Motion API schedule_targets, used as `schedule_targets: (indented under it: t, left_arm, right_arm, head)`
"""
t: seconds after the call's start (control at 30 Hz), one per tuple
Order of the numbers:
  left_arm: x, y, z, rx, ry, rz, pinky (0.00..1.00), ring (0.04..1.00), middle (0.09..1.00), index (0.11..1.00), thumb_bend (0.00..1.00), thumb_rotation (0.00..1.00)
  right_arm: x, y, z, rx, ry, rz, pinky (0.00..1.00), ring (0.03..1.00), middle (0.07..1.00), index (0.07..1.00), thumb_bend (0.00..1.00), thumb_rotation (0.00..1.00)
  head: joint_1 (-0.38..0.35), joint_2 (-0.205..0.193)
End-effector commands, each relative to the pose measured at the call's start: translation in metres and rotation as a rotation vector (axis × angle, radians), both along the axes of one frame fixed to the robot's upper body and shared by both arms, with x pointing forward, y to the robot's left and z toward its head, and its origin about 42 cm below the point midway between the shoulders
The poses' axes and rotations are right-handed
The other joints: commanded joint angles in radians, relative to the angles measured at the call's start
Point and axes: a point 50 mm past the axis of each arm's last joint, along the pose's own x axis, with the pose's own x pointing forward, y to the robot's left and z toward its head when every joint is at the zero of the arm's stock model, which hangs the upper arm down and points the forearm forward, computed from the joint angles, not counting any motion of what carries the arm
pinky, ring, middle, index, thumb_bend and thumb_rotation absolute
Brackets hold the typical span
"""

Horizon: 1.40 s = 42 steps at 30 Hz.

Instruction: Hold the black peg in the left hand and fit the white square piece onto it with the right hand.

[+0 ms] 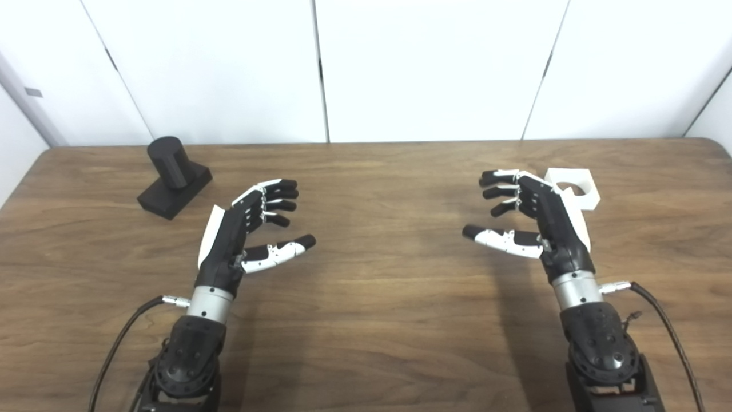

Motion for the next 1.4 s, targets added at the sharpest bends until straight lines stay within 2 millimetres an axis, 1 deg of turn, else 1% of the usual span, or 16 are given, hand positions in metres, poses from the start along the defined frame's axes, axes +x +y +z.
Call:
schedule_targets:
  t: [0.0, 0.27, 0.37, 0.4, 0.47, 0.53, 0.57, 0.6, 0.67, 0.8, 0.87, 0.97, 1.17, 1.37]
  left_arm:
    - [0.009, -0.001, 0.017, -0.01, -0.081, -0.018, 0.59, 0.702, 0.748, 0.729, 0.74, 0.03]
    - [0.009, -0.004, 0.017, -0.004, -0.084, -0.022, 0.58, 0.701, 0.742, 0.725, 0.74, 0.03]
    - [0.009, -0.005, 0.016, -0.004, -0.083, -0.024, 0.59, 0.71, 0.748, 0.728, 0.74, 0.04]
    - [0.008, -0.006, 0.015, -0.006, -0.08, -0.025, 0.59, 0.711, 0.749, 0.728, 0.74, 0.04]
    - [0.007, -0.009, 0.015, -0.001, -0.079, -0.029, 0.59, 0.713, 0.75, 0.729, 0.74, 0.05]
    - [0.006, -0.014, 0.014, -0.004, -0.071, -0.033, 0.58, 0.71, 0.748, 0.728, 0.74, 0.06]
    - [0.005, -0.017, 0.014, -0.009, -0.064, -0.035, 0.57, 0.71, 0.747, 0.728, 0.74, 0.06]
    - [0.004, -0.02, 0.013, -0.013, -0.058, -0.037, 0.57, 0.711, 0.748, 0.731, 0.74, 0.06]
    - [0.004, -0.027, 0.011, -0.021, -0.053, -0.043, 0.57, 0.714, 0.749, 0.737, 0.73, 0.07]
    - [0.004, -0.041, 0.008, -0.046, -0.051, -0.053, 0.56, 0.708, 0.747, 0.729, 0.75, 0.07]
    - [0.004, -0.046, 0.007, -0.044, -0.05, -0.052, 0.58, 0.716, 0.75, 0.731, 0.75, 0.08]
    - [0.005, -0.051, 0.008, -0.032, -0.055, -0.045, 0.57, 0.708, 0.744, 0.727, 0.74, 0.07]
    - [0.005, -0.052, 0.008, -0.025, -0.056, -0.037, 0.57, 0.708, 0.742, 0.725, 0.73, 0.06]
    - [0.005, -0.053, 0.007, -0.011, -0.053, -0.031, 0.57, 0.7, 0.739, 0.72, 0.73, 0.05]
  right_arm:
    - [0.005, 0.0, 0.013, -0.015, -0.067, 0.026, 0.51, 0.671, 0.765, 0.805, 0.68, 0.09]
    - [0.005, 0.0, 0.014, -0.023, -0.068, 0.03, 0.51, 0.661, 0.769, 0.827, 0.68, 0.06]
    - [0.004, -0.001, 0.014, -0.028, -0.065, 0.031, 0.51, 0.666, 0.772, 0.823, 0.68, 0.05]
    - [0.004, -0.001, 0.013, -0.026, -0.063, 0.031, 0.5, 0.666, 0.773, 0.822, 0.68, 0.05]
    - [0.003, -0.003, 0.012, -0.018, -0.064, 0.031, 0.49, 0.656, 0.768, 0.814, 0.68, 0.03]
    - [0.003, -0.007, 0.011, -0.024, -0.071, 0.029, 0.49, 0.654, 0.764, 0.808, 0.68, 0.02]
    - [0.003, -0.009, 0.011, -0.025, -0.073, 0.028, 0.49, 0.651, 0.761, 0.805, 0.67, 0.01]
    - [0.003, -0.012, 0.011, -0.025, -0.073, 0.027, 0.49, 0.65, 0.76, 0.804, 0.67, 0.0]
    - [0.002, -0.017, 0.011, -0.026, -0.073, 0.026, 0.49, 0.651, 0.76, 0.803, 0.67, 0.0]
    - [0.0, -0.026, 0.011, -0.009, -0.075, 0.036, 0.49, 0.646, 0.765, 0.814, 0.65, 0.0]
    - [-0.001, -0.029, 0.011, 0.007, -0.063, 0.031, 0.5, 0.649, 0.77, 0.815, 0.65, 0.0]
    - [-0.005, -0.028, 0.016, 0.038, -0.03, 0.025, 0.53, 0.67, 0.782, 0.825, 0.62, 0.0]
    - [-0.009, -0.024, 0.023, 0.052, -0.006, 0.032, 0.56, 0.69, 0.797, 0.836, 0.57, 0.0]
    - [-0.007, -0.022, 0.023, 0.044, -0.02, 0.033, 0.55, 0.677, 0.789, 0.819, 0.6, 0.0]
  head:
    - [-0.001, 0.002]
    - [0.012, 0.0]
    - [0.038, -0.007]
    - [0.076, -0.017]
    - [0.113, -0.025]
    - [0.187, -0.037]
    - [0.211, -0.04]
    - [0.263, -0.051]
    - [0.318, -0.068]
    - [0.388, -0.099]
    - [0.421, -0.112]
    - [0.432, -0.118]
    - [0.42, -0.121]
    - [0.416, -0.132]
